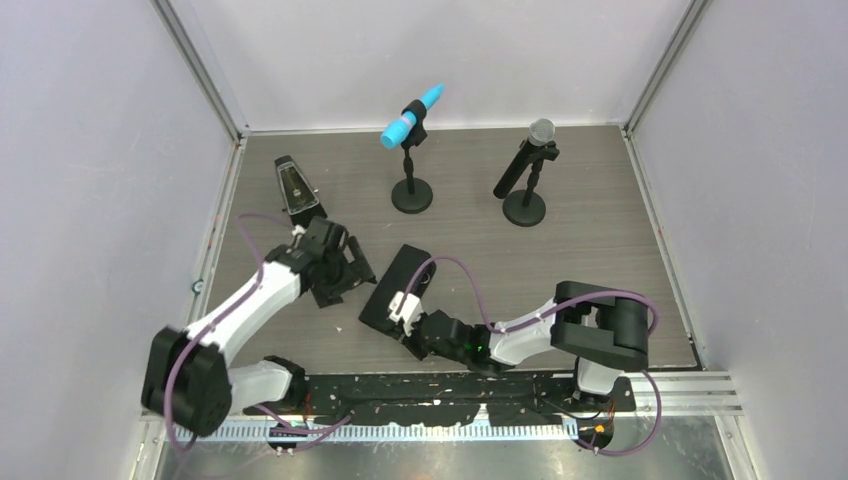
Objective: Sort the hair-cutting tools
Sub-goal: Zip the hairdressing tool bag at the center of the board.
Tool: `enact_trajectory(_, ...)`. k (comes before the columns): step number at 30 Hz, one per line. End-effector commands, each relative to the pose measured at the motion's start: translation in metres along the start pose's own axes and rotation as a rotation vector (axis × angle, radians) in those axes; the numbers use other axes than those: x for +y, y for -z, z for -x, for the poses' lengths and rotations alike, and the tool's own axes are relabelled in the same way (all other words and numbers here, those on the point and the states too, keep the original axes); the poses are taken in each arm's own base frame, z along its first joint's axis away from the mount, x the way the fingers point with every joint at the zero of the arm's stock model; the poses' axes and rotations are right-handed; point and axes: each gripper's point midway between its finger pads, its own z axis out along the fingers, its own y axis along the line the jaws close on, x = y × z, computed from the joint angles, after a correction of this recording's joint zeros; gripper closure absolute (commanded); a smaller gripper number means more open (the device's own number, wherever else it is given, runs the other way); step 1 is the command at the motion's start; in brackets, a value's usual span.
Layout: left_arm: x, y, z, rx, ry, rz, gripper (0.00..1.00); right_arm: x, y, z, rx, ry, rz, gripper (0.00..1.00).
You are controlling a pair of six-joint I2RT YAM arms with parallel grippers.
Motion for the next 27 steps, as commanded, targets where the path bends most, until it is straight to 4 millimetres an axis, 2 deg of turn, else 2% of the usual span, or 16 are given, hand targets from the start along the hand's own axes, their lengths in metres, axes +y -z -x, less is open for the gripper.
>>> enact_trajectory(1, 0.01, 0.007, -0.021, -0.018, 0.181, -0.066, 0.09, 0.023, -0.017, 0.032, -0.086, -0.034, 0.09, 0.95)
enact_trajectory(3, 0.01, 0.0, -0.037, 0.026, 0.228, -0.113, 0.13, 0.025, -0.022, 0.032, -0.085, -0.033, 0.092, 0.95)
enact_trajectory(6, 0.001, -0.011, -0.054, 0.081, 0.296, -0.214, 0.22, 0.026, -0.027, 0.033, -0.085, -0.028, 0.091, 0.95)
enact_trajectory(8, -0.004, -0.015, -0.058, 0.085, 0.314, -0.248, 0.27, 0.026, -0.028, 0.033, -0.083, -0.026, 0.09, 0.95)
enact_trajectory(12, 0.0, -0.021, -0.062, 0.088, 0.323, -0.223, 0.36, 0.025, -0.028, 0.031, -0.079, -0.026, 0.085, 0.95)
enact_trajectory(15, 0.001, -0.023, -0.063, 0.093, 0.325, -0.215, 0.57, 0.023, -0.027, 0.031, -0.079, -0.028, 0.076, 0.95)
enact_trajectory(18, 0.005, -0.024, -0.065, 0.099, 0.317, -0.198, 0.82, 0.019, -0.023, 0.028, -0.069, -0.027, 0.058, 0.95)
enact_trajectory(20, 0.009, -0.024, -0.065, 0.096, 0.303, -0.172, 0.97, 0.012, -0.018, 0.02, -0.048, -0.025, 0.03, 0.95)
enact_trajectory(21, 0.012, -0.024, -0.065, 0.095, 0.298, -0.153, 1.0, 0.006, -0.013, 0.009, -0.021, -0.021, 0.011, 0.95)
enact_trajectory(22, 0.015, -0.024, -0.065, 0.092, 0.288, -0.139, 1.0, -0.001, -0.009, 0.009, -0.022, -0.023, -0.02, 0.95)
enact_trajectory(23, 0.016, -0.024, -0.065, 0.092, 0.277, -0.131, 1.0, -0.011, -0.003, -0.004, 0.012, -0.022, -0.052, 0.95)
enact_trajectory(24, 0.017, -0.024, -0.065, 0.093, 0.269, -0.124, 1.0, -0.02, 0.003, -0.003, 0.006, -0.029, -0.088, 0.95)
enact_trajectory(25, 0.018, -0.025, -0.065, 0.095, 0.26, -0.118, 1.0, -0.032, 0.01, -0.016, 0.036, -0.04, -0.122, 0.95)
enact_trajectory(26, 0.019, -0.025, -0.066, 0.097, 0.253, -0.115, 1.0, -0.04, 0.016, -0.014, 0.024, -0.053, -0.151, 0.95)
enact_trajectory(27, 0.019, -0.025, -0.066, 0.101, 0.241, -0.114, 1.0, -0.051, 0.022, -0.025, 0.044, -0.071, -0.184, 0.95)
